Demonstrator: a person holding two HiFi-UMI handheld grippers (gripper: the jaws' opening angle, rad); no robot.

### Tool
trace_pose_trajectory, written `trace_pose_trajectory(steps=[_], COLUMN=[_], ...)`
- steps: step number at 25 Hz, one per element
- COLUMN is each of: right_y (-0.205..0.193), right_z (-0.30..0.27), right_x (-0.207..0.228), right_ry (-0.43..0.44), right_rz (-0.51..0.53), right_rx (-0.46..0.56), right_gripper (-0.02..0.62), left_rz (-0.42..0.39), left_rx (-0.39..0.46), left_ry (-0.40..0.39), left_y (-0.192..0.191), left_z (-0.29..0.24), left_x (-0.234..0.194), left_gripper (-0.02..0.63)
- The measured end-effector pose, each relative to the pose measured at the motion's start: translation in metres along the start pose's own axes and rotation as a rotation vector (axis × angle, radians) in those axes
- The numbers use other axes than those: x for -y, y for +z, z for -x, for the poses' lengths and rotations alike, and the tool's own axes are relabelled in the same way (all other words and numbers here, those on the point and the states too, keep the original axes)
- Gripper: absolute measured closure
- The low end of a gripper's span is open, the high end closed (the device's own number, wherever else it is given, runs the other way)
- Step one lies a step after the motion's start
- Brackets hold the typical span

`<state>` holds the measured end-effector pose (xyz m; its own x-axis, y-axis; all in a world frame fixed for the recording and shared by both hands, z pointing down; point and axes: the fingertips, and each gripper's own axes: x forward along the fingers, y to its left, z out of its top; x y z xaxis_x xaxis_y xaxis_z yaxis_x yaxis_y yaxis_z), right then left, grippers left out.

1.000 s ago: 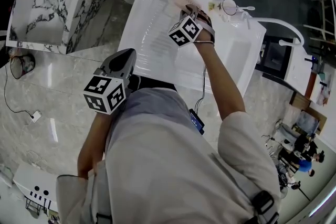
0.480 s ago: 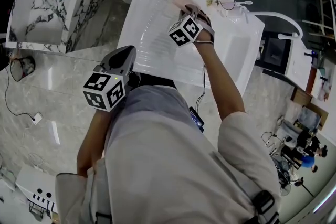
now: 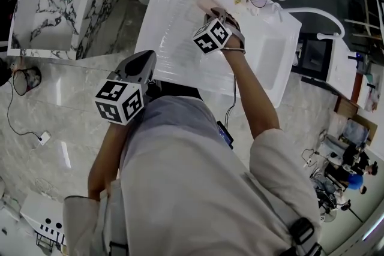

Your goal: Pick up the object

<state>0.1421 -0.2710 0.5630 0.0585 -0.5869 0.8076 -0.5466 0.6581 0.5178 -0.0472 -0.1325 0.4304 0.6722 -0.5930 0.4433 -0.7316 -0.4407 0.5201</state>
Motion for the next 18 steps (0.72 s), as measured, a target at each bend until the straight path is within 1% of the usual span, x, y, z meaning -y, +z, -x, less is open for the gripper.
trace_pose_trajectory(steps=[11, 18], right_y=[-0.005, -0.008], right_z=[0.017, 0.03], right_x=[-0.01, -0.015], right_ry=[0.017, 0.016], right_rz=[-0.073, -0.088], right_rx=[0.011, 0.024], right_gripper=[0.515, 0.514], left_rz=[-0.022, -0.035], left_rx=[0.005, 0.006], left_ry=[-0.014, -0.025], left_y=[0.0, -0.001], left_z=[0.004, 0.005], left_x=[0.003, 0.008], left_gripper=[0.603, 0.603])
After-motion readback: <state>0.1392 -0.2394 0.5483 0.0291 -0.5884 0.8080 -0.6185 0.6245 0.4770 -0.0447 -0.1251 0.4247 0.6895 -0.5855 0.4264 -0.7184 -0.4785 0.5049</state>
